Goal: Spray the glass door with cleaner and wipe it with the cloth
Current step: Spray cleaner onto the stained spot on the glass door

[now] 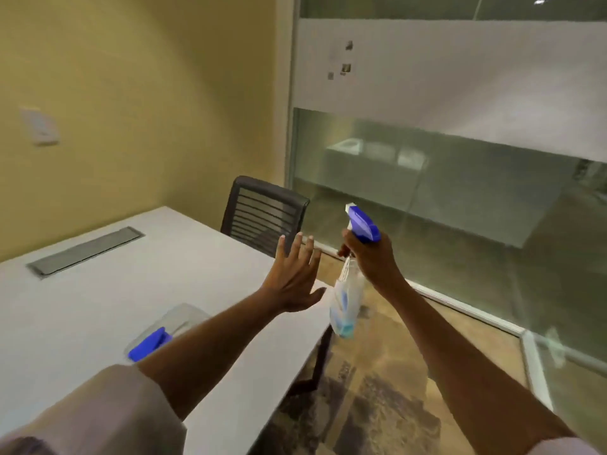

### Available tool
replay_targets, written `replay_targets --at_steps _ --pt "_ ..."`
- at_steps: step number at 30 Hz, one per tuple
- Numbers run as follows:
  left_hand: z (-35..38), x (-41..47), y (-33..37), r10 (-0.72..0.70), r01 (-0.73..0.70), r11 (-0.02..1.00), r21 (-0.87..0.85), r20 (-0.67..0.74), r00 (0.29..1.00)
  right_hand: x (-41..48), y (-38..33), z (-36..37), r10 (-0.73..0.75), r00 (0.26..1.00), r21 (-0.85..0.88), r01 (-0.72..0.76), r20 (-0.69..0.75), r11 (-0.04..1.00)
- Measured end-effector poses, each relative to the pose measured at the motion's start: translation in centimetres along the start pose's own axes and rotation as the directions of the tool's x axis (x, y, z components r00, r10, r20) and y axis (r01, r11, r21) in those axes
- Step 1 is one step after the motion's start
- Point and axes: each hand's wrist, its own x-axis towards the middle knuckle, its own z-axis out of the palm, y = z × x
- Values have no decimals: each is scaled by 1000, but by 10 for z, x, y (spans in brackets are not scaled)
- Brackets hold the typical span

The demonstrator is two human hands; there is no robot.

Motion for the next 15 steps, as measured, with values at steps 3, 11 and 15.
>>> replay_targets --at_steps 3,11,15 --pt "20 -19 -33 -134 132 991 32 53 990 23 17 47 -42 978 52 32 206 998" --pt "65 -85 -91 -451 442 892 92 227 863 56 54 159 -53 831 155 -40 554 987" --pt "89 -115 -110 -528 511 848 138 281 801 69 78 206 -28 793 168 -95 608 981"
